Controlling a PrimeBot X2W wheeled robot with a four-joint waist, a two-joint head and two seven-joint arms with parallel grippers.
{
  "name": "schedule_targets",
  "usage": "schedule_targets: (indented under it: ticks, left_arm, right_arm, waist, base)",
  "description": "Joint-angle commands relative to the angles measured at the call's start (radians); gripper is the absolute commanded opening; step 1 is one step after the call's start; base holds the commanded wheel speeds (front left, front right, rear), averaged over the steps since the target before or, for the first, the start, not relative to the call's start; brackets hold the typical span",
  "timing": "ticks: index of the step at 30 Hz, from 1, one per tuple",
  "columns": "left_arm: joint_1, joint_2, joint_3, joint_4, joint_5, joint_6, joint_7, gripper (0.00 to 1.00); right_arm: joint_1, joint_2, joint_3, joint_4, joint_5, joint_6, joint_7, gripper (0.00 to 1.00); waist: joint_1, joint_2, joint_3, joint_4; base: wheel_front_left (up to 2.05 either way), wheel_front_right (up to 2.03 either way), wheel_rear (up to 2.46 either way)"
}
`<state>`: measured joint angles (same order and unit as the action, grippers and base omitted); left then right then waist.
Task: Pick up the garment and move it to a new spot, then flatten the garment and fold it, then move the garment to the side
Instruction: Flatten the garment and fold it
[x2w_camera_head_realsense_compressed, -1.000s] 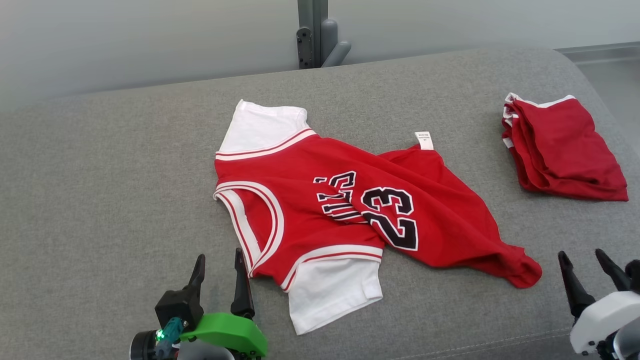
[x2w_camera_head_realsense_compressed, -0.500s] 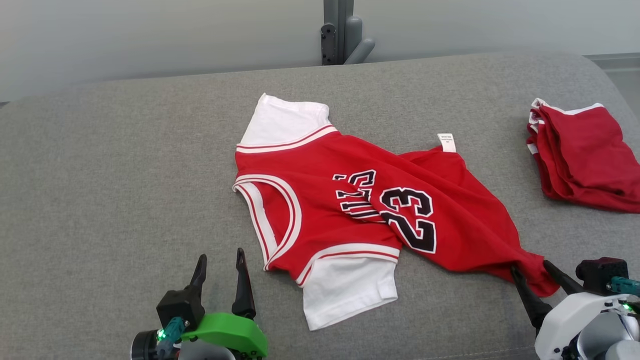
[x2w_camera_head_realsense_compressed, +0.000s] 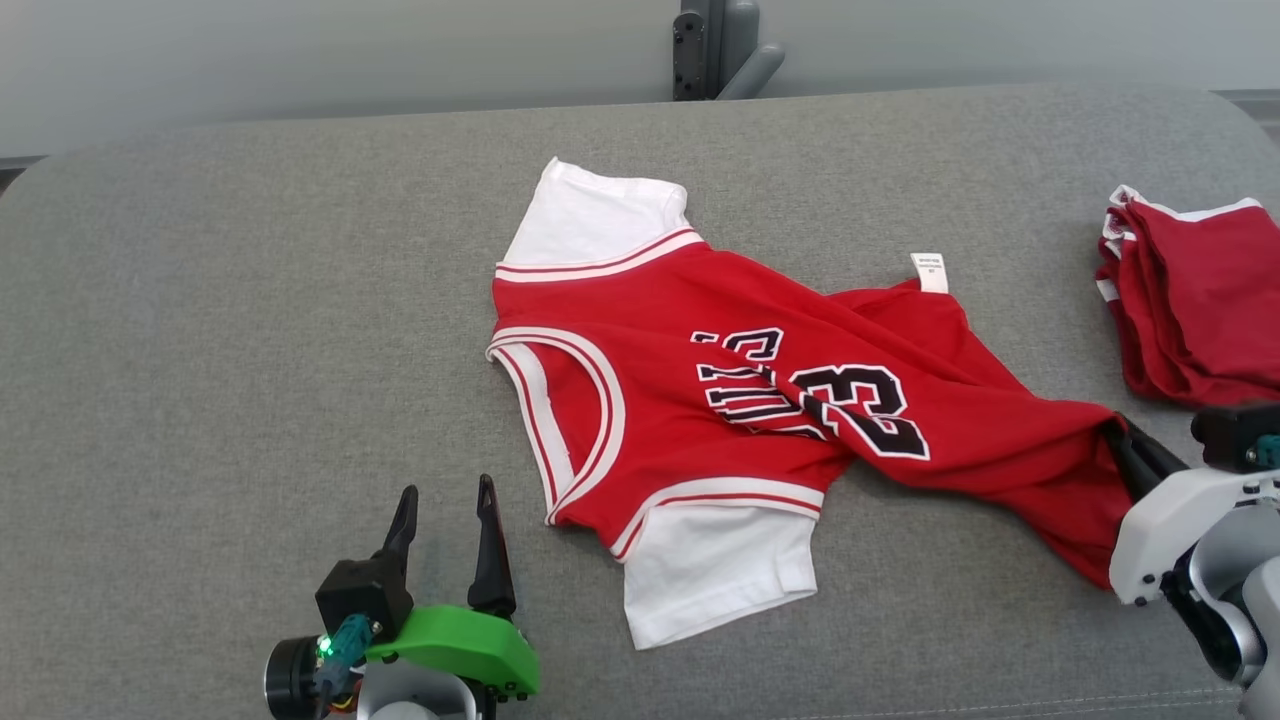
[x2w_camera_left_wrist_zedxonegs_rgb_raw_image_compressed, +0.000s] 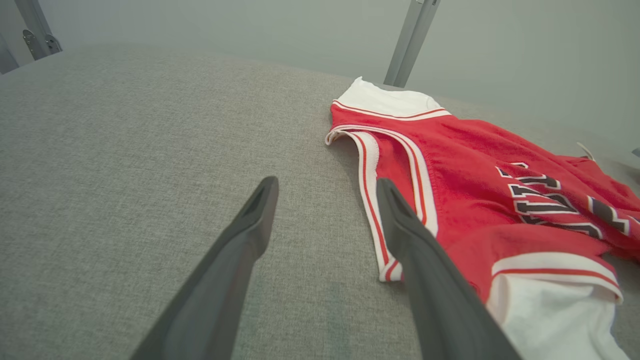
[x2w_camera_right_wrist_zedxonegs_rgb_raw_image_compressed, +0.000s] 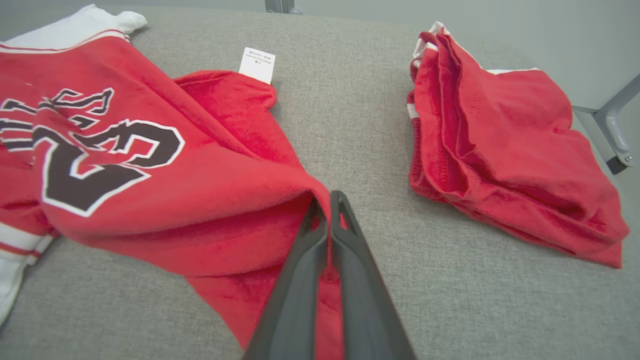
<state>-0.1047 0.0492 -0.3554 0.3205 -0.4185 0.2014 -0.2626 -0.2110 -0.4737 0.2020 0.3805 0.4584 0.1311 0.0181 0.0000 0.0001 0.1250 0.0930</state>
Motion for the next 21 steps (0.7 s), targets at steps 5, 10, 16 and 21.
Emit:
schedule_targets:
  ticks: [5, 10, 16, 21]
  left_arm:
    - [-0.027, 0.003, -0.001, 0.002, 0.007, -0.005, -0.002, 1.0]
    - [-0.035, 0.003, -0.002, 0.002, 0.004, -0.004, -0.002, 1.0]
    - [-0.038, 0.003, 0.006, 0.007, 0.005, -0.002, -0.002, 1.0]
    - [-0.025, 0.003, 0.003, 0.006, 0.001, -0.002, -0.002, 1.0]
  right_arm:
    - [-0.11, -0.019, 0.02, 0.099, -0.022, -0.001, 0.011, 0.0]
    - [-0.215, -0.011, 0.047, 0.222, -0.035, -0.001, -0.018, 0.46]
    - [-0.308, -0.001, 0.062, 0.332, -0.077, -0.001, -0.098, 1.0]
    - [-0.323, 0.005, 0.091, 0.356, -0.07, -0.001, -0.159, 1.0]
  waist:
    - [0.0, -0.0001, 0.025, 0.032]
    - [0.0, -0.0001, 0.037, 0.053]
    - [0.0, -0.0001, 0.036, 0.053]
    - [0.0, -0.0001, 0.026, 0.032]
  base:
    - [0.0, 0.0, 0.0]
    - [0.0, 0.0, 0.0]
    - [0.0, 0.0, 0.0]
    - [0.0, 0.0, 0.0]
